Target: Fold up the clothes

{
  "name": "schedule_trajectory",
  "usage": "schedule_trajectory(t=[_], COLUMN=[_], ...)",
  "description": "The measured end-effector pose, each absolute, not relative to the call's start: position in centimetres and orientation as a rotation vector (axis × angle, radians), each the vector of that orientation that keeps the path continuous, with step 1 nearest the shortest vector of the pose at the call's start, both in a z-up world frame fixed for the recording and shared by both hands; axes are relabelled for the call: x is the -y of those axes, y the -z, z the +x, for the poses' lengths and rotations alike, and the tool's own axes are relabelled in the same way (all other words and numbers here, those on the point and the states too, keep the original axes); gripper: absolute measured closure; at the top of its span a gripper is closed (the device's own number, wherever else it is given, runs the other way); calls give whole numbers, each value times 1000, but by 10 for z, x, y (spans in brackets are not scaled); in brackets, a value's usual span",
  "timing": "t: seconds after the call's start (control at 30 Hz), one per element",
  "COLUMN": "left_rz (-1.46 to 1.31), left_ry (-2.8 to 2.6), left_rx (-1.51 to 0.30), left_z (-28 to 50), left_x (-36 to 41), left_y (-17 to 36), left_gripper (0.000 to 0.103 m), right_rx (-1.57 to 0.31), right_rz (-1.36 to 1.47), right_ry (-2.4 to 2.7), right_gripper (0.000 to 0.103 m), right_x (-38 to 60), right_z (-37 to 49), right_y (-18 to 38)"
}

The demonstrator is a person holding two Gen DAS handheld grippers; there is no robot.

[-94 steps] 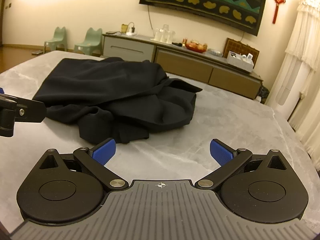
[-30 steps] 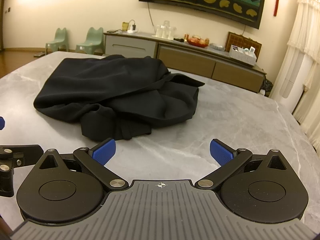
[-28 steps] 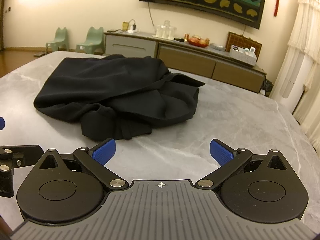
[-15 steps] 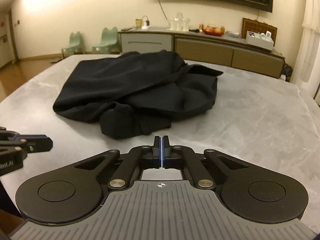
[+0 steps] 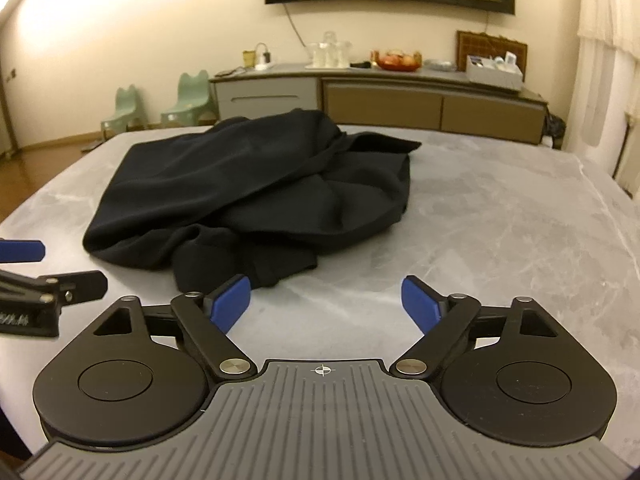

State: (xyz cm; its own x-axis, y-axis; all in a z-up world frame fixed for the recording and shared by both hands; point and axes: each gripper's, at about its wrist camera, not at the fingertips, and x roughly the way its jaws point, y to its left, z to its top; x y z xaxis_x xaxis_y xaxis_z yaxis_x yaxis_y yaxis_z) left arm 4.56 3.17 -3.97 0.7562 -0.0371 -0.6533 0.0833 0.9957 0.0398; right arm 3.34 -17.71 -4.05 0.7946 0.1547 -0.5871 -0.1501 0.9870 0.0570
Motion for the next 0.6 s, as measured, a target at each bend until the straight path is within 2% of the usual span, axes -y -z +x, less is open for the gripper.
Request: schedule_trajectory(t=[0.27, 0.53, 0.57, 0.6], left_rz=[141, -247, -262, -276], left_ry=[101, 161, 148, 133], left_rx=[-719, -787, -775, -763], left_z=[104, 124, 124, 124], left_x=[-71, -124, -129, -134], left_y=[57, 56, 53, 50], left_gripper=[0, 0, 0, 0], right_rx=[-636, -645, -665, -705], right_rz=[52, 111, 105, 102], right_ry=[-188, -125, -111, -106], right_gripper=[6, 4, 6, 14], right_x=[176, 145, 140, 133], right_z=[60, 183, 201, 218], right_y=[35, 32, 40, 49])
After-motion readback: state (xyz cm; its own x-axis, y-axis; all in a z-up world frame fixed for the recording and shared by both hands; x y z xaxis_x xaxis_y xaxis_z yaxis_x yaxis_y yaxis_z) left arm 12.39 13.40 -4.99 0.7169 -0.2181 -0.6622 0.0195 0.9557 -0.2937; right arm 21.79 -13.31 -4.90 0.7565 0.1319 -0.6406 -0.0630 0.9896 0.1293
